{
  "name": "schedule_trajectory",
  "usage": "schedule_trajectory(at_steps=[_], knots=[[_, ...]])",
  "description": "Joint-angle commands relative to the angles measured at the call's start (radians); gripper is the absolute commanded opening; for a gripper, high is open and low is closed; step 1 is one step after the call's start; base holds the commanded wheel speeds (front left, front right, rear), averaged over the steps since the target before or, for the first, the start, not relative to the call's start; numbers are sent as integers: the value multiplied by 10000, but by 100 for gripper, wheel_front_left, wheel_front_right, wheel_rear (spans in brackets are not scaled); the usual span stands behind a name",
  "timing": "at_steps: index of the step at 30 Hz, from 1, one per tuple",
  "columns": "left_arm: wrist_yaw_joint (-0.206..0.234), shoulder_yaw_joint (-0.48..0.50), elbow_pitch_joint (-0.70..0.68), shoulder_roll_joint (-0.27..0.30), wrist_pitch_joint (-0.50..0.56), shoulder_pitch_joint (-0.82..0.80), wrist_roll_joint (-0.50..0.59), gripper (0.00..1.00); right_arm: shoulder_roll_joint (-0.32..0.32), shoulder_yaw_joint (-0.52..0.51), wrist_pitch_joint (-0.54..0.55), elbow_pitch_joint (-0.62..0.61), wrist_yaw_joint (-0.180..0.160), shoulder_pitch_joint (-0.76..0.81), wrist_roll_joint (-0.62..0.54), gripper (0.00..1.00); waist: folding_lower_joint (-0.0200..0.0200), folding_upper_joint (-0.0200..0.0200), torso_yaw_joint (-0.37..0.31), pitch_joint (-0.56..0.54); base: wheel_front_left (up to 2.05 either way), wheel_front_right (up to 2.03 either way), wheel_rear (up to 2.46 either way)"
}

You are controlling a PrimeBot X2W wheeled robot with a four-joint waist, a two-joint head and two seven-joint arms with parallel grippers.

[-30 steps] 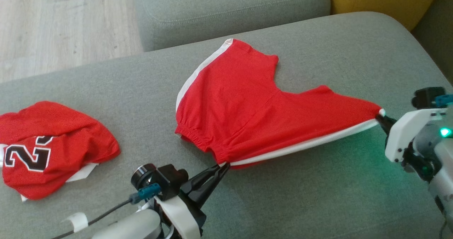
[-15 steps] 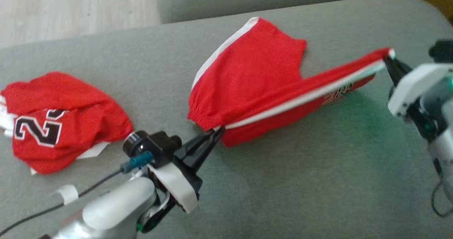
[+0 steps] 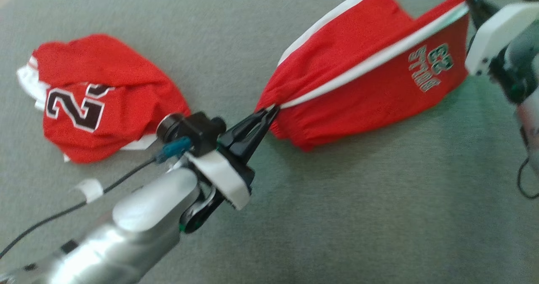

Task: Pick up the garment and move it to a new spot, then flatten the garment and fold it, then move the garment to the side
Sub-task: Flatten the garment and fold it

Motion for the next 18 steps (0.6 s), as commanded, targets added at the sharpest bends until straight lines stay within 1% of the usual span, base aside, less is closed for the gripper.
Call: schedule_trajectory(at_steps=[1, 10, 18], knots=[[-35, 455, -92, 89, -94, -566, 102, 0, -41, 71, -157, -160, -9, -414, -106, 0, -2, 0, 485, 515, 0, 0, 0], [-382, 456, 962, -876, -304, -1480, 284, 0, -20, 198, -767, 1050, -9, -1809, -628, 0, -2, 0, 1377, 1515, 0, 0, 0], [-623, 423, 1590, -1441, -480, -2006, 399, 0, 10, 329, -1212, 2021, -9, -2514, -814, 0, -2, 0, 1853, 2007, 0, 0, 0]])
